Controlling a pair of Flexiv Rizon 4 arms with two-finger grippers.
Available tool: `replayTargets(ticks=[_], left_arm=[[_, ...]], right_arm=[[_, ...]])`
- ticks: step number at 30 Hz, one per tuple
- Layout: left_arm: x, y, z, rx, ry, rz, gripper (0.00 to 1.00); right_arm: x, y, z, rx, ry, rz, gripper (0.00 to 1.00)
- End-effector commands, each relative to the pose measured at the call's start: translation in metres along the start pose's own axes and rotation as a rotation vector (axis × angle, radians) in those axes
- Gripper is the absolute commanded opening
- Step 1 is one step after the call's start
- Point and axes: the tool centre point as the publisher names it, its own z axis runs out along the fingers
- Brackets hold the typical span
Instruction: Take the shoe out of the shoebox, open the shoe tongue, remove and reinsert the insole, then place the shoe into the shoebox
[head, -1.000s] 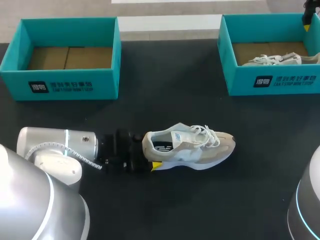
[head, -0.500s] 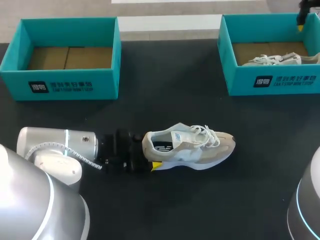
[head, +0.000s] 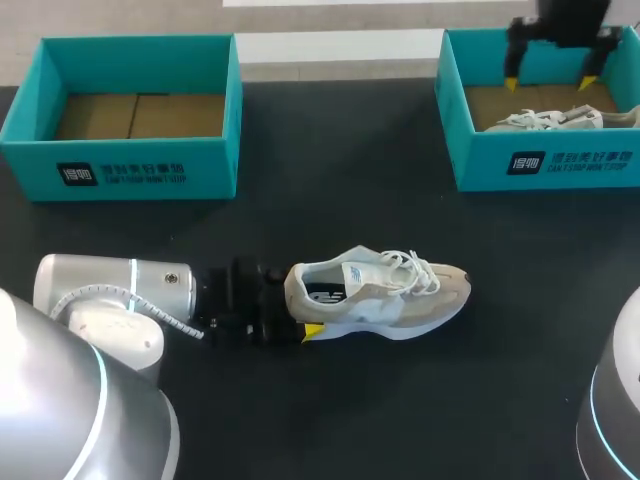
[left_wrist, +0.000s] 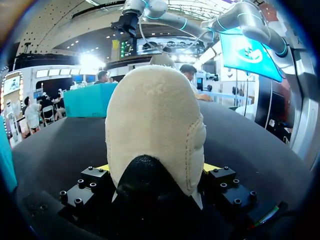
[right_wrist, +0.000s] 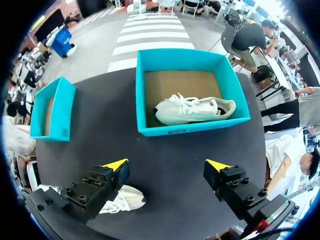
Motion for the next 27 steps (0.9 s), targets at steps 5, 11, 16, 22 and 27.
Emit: replayTargets(ticks=[5,11,16,22,27], left_arm=[[0.0,0.0,0.0,-0.003,0.001,0.0,0.0],[0.0,0.0,0.0,-0.003,0.001,0.0,0.0],[0.0,0.0,0.0,-0.003,0.001,0.0,0.0],[0.0,0.0,0.0,-0.003,0.001,0.0,0.0],[0.0,0.0,0.0,-0.003,0.001,0.0,0.0]], right_arm=[[0.052,-0.06,-0.01,-0.03,-0.041,-0.003,1.0],[0.092,-0.084,-0.02,-0.038,0.012,-0.042,1.0],[0.092,-0.084,-0.02,-0.038,0.012,-0.042,1.0],[0.092,-0.084,-0.02,-0.038,0.012,-0.042,1.0],[0.092,-0.084,-0.02,-0.038,0.012,-0.042,1.0]])
